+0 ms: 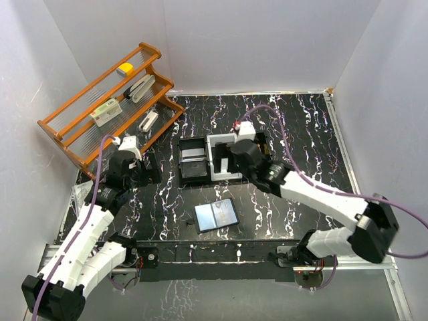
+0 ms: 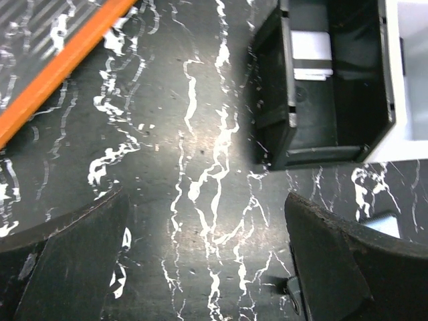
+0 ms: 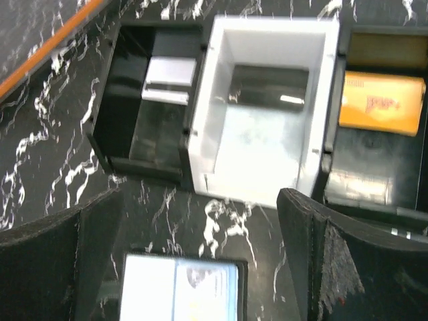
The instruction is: Take the credit cards out of the card holder
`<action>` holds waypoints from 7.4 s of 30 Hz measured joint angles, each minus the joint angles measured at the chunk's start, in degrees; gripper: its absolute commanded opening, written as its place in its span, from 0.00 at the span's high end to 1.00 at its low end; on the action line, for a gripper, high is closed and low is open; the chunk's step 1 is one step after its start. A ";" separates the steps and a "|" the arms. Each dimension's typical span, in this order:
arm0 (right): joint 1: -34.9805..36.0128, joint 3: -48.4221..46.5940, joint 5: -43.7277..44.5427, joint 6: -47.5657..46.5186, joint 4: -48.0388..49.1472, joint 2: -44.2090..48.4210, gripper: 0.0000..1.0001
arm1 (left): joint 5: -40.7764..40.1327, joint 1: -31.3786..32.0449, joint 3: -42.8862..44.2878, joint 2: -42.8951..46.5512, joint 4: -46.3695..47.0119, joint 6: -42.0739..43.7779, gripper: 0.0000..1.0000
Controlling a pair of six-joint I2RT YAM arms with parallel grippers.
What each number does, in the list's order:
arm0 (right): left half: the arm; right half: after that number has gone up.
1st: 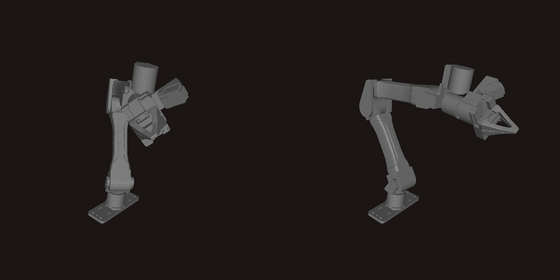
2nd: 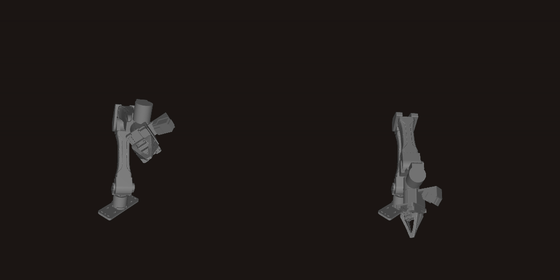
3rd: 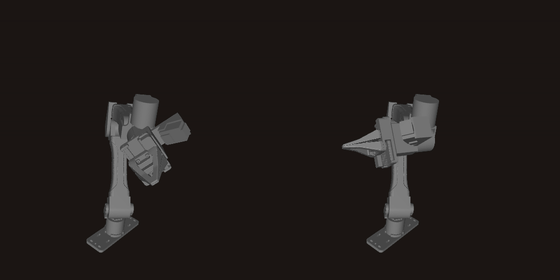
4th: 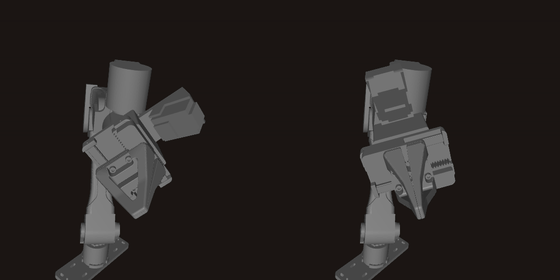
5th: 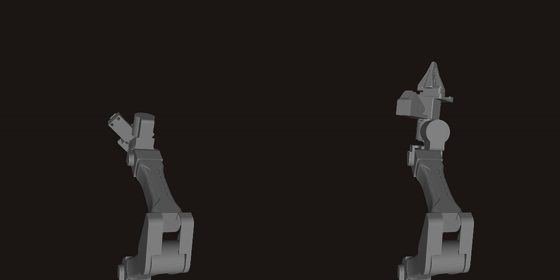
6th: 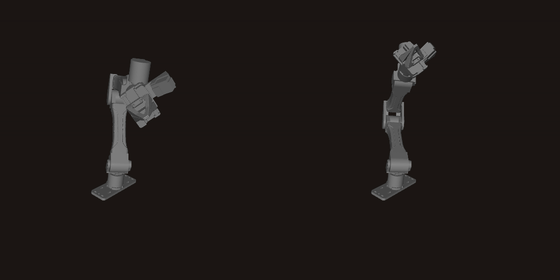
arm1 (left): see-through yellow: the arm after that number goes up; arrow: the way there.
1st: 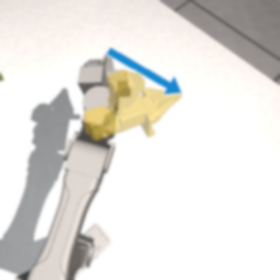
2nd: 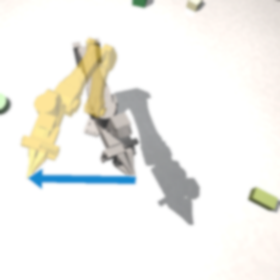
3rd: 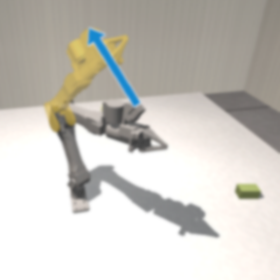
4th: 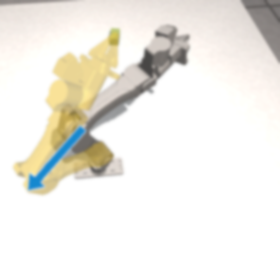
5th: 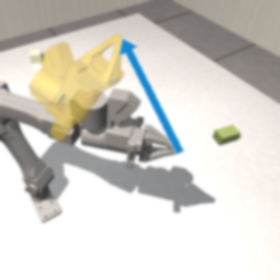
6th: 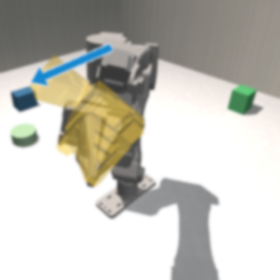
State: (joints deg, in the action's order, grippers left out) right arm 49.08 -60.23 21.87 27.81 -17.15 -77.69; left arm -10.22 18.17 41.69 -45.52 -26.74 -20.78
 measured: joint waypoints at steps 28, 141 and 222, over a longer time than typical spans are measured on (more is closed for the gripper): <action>0.07 25.53 -23.89 19.10 2.43 8.26 0.54 | 19.30 25.86 -11.10 -12.72 21.66 -26.34 0.43; 2.21 17.05 -21.22 14.88 -6.78 -2.19 0.53 | 8.31 36.44 -15.21 -20.61 15.78 -29.99 0.80; 3.78 14.49 -25.94 10.82 -3.72 -7.82 0.61 | 8.70 36.44 -14.29 -22.32 15.89 -28.22 0.83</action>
State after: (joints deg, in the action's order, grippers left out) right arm 52.86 -45.74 -4.08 38.63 -20.86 -85.52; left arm -1.52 54.61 27.40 -67.83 -10.85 -48.99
